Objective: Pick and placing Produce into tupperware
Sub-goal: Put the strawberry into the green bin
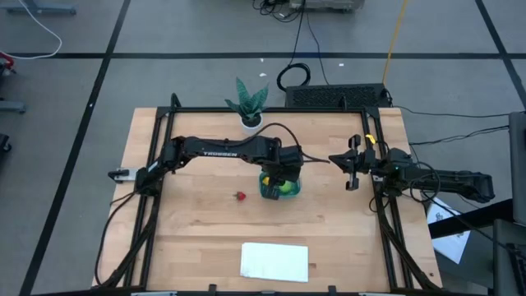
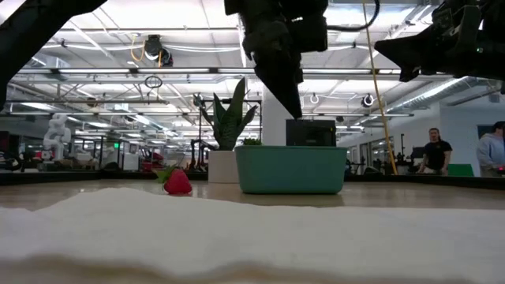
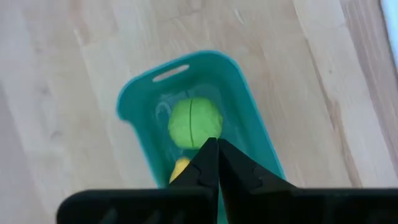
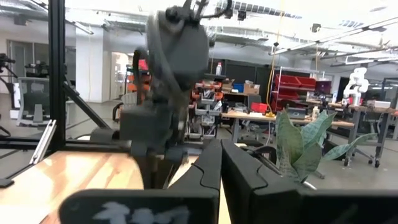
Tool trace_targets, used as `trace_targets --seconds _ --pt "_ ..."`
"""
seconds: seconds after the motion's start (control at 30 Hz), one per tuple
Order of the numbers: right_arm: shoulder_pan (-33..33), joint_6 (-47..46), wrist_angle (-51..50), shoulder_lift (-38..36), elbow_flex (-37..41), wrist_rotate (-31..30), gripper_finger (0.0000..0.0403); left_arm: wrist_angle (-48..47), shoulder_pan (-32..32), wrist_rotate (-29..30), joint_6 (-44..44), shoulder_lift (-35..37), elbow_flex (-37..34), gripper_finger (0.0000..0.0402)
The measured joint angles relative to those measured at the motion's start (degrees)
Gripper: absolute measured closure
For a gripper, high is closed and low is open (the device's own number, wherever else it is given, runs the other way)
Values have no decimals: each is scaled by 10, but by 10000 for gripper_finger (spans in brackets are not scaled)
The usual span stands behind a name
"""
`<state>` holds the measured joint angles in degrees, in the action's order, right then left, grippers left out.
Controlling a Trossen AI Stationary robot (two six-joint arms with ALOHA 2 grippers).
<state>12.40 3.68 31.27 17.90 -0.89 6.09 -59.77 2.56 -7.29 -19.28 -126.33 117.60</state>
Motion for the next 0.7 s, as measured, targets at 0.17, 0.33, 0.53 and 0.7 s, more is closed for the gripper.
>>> trace_targets --seconds 0.17,0.33,0.53,0.7 --pt "-1 0 2 3 0 0 403 -22 1 0 -3 30 0 399" --pt "-1 0 2 4 0 0 403 -42 3 6 -2 84 0 400" --pt "-1 -2 2 4 0 0 403 -78 4 51 18 162 0 400" --pt "-1 -15 8 3 0 0 403 -87 -1 105 45 255 -21 400"
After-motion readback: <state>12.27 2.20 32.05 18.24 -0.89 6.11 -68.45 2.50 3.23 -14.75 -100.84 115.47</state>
